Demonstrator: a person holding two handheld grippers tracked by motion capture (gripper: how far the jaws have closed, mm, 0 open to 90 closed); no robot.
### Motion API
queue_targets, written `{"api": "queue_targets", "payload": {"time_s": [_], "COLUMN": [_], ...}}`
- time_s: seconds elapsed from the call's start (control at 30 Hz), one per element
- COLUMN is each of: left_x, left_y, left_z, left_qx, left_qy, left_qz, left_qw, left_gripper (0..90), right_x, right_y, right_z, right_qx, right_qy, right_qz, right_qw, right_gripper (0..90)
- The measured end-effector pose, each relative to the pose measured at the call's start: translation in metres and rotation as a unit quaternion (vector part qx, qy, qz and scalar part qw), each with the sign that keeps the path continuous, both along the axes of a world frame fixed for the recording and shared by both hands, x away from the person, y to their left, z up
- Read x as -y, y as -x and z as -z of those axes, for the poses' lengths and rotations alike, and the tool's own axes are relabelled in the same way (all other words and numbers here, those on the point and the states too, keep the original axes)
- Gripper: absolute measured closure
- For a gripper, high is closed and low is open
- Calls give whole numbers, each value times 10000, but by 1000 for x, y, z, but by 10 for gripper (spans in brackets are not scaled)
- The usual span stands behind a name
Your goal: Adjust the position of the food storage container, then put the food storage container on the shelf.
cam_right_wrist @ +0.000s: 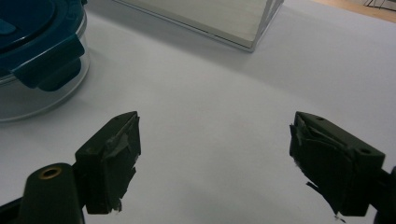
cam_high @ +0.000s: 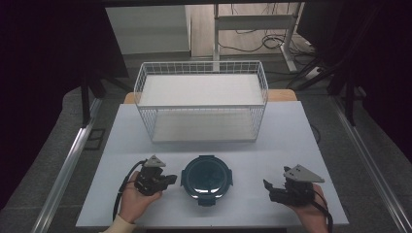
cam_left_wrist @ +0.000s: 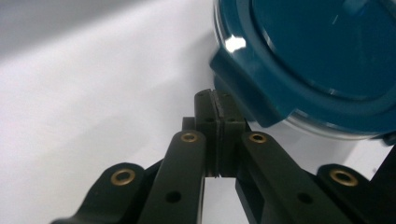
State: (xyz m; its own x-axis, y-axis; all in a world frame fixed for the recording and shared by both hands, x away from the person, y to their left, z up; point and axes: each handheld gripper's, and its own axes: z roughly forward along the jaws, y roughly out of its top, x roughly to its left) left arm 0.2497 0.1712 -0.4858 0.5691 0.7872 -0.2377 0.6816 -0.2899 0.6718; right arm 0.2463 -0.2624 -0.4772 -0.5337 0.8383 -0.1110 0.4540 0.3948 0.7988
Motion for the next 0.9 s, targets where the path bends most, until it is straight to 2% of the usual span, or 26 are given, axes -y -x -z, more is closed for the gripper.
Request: {"api": "queue_targets", "payload": {"time_s": [0.07,0.13,0.27,0.4,0.5,0.8,0.9], "left_x": [-6,-11,-18,-23,-25,-25,-24], "left_y": [4,5,5,5,6,7,8], "left_z": [-3,-6,-7,-8,-10,-12,-13], "left_qx": [176,252,169,89,94,90,150], "left_qy": [114,240,465,591,690,791,860], "left_qz": [-157,-256,-461,-574,-636,-609,-582], "left_qw": [9997,9991,9977,9966,9955,9950,9945], "left_gripper": [789,699,460,345,310,258,257], "right_x": [0,-1,-3,-6,-5,-7,-8], "right_y": [0,0,0,1,1,0,0], "right_z": [1,1,0,-1,-1,-2,-2], "right_qx": [-6,-13,-109,-178,-199,-324,-355], "right_qy": [2,-6,-263,-467,-549,-779,-717], "right_qz": [-5,-14,-135,-118,-107,-151,-116], "right_qw": [10000,10000,9995,9987,9982,9963,9967], "right_gripper": [160,160,159,164,168,167,169]}}
